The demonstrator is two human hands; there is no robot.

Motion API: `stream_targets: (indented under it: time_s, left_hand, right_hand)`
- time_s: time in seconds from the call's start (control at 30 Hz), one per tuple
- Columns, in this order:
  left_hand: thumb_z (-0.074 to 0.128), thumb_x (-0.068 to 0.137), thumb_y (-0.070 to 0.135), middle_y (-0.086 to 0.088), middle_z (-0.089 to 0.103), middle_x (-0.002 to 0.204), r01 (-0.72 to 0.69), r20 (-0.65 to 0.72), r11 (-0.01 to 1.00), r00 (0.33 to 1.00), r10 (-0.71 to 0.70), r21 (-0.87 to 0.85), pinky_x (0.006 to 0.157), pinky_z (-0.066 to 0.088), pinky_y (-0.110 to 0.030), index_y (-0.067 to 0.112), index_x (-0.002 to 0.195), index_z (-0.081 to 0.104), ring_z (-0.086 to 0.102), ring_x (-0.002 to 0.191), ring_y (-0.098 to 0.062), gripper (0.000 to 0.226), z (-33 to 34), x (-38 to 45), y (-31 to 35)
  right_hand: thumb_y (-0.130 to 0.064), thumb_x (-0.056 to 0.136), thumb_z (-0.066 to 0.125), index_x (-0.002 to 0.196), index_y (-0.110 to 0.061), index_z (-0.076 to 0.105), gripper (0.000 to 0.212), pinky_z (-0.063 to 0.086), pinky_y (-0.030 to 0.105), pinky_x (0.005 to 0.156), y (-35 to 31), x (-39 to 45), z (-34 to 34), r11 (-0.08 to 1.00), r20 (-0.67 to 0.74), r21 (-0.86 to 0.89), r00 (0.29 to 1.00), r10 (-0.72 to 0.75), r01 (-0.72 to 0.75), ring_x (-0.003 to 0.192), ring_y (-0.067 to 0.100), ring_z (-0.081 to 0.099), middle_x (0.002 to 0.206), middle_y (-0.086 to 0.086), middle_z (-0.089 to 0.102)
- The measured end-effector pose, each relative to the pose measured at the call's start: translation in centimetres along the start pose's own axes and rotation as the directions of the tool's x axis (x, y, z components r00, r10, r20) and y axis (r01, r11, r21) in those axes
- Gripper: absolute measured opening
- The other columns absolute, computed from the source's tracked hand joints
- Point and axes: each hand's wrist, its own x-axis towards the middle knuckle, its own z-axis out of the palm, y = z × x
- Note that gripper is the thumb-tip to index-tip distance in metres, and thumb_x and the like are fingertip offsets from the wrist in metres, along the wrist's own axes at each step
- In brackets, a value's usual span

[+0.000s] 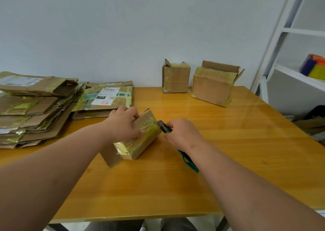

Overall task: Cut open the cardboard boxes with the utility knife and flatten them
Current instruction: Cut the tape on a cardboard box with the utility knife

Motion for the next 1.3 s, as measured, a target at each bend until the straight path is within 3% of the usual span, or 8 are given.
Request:
stream_targets:
  time_s: [0.1,0.33,0.5,0.7,0.93,1.0,1.13,1.3]
  left_hand:
    - [0.056,0.096,0.036,0.0,0.057,0.116,0.102,0.189,0.918,0.982,-0.03,-0.384,0.077,0.05,-0.034,0.03,0.122,0.042,0.061,0.095,-0.02,0.03,-0.4,-0.4,-0.7]
    - [0.051,0.1,0.029,-0.003,0.056,0.127,0.206,0.334,0.799,0.943,-0.007,-0.565,0.093,0.052,-0.052,0.055,0.144,0.024,0.063,0.106,-0.034,0.058,0.0,-0.3,-0.7]
    - [0.041,0.101,0.042,0.014,0.026,0.149,0.057,0.247,0.924,0.968,0.042,-0.378,0.109,0.036,-0.046,0.052,0.149,0.012,0.041,0.127,-0.02,0.057,0.3,0.1,0.0]
    - [0.034,0.104,0.04,0.008,0.017,0.157,-0.04,0.218,0.987,0.973,0.075,-0.159,0.113,0.028,-0.047,0.043,0.153,0.005,0.031,0.136,-0.024,0.058,0.5,0.6,1.2]
    - [0.035,0.104,0.038,0.007,0.018,0.158,-0.023,0.198,0.985,0.979,0.057,-0.17,0.113,0.027,-0.042,0.042,0.153,0.007,0.031,0.136,-0.024,0.057,0.6,0.6,1.1]
    - [0.036,0.104,0.038,0.007,0.018,0.158,-0.005,0.193,0.98,0.98,0.044,-0.2,0.112,0.028,-0.042,0.043,0.153,0.007,0.033,0.135,-0.024,0.057,0.6,0.5,1.0]
    - [0.035,0.104,0.038,0.007,0.017,0.158,-0.012,0.19,0.985,0.981,0.045,-0.17,0.112,0.027,-0.041,0.043,0.153,0.005,0.033,0.135,-0.025,0.058,0.6,0.4,1.3]
    - [0.034,0.104,0.038,0.005,0.016,0.158,-0.02,0.192,0.989,0.98,0.048,-0.143,0.113,0.026,-0.044,0.042,0.153,0.005,0.031,0.137,-0.027,0.058,0.7,0.2,1.7]
  right_hand:
    - [-0.015,0.088,0.057,0.107,-0.012,0.07,0.023,0.053,0.035,0.06,0.0,0.1,0.3,0.999,-0.003,0.039,1.0,-0.005,0.005,0.079,0.029,0.068,0.083,0.009,0.068]
    - [-0.009,0.077,0.057,0.074,-0.01,0.053,0.005,0.034,0.033,0.054,-0.5,1.8,0.7,0.988,-0.029,0.126,0.996,0.09,-0.086,0.06,0.024,0.044,0.069,0.008,0.05]
    - [-0.006,0.079,0.055,0.064,-0.013,0.038,0.024,0.025,0.029,0.048,-0.4,2.2,0.0,0.977,-0.015,0.149,0.988,0.153,-0.149,0.056,0.021,0.034,0.062,0.004,0.038]
    - [-0.005,0.08,0.054,0.062,-0.014,0.033,0.029,0.021,0.028,0.047,-0.4,2.1,0.4,0.963,-0.025,0.217,0.985,0.17,-0.161,0.054,0.02,0.029,0.06,0.003,0.032]
    - [-0.007,0.075,0.055,0.073,-0.011,0.049,0.007,0.039,0.034,0.057,-0.2,2.2,1.6,0.915,0.02,0.373,0.987,0.16,-0.156,0.074,0.042,0.069,0.074,0.021,0.061]
    - [-0.008,0.076,0.056,0.074,-0.011,0.051,0.007,0.041,0.034,0.058,-0.2,1.8,2.0,0.903,0.024,0.403,0.989,0.149,-0.146,0.086,0.045,0.069,0.072,0.016,0.056]
    - [-0.007,0.078,0.056,0.076,-0.011,0.054,0.005,0.044,0.035,0.059,-0.3,0.6,2.0,0.902,0.043,0.408,0.99,0.133,-0.138,0.069,0.032,0.064,0.072,0.014,0.056]
    - [-0.008,0.078,0.059,0.084,0.005,0.061,0.014,0.046,0.037,0.061,-0.3,-0.3,1.5,0.899,0.08,0.411,0.989,0.128,-0.15,0.075,0.04,0.069,0.074,0.013,0.055]
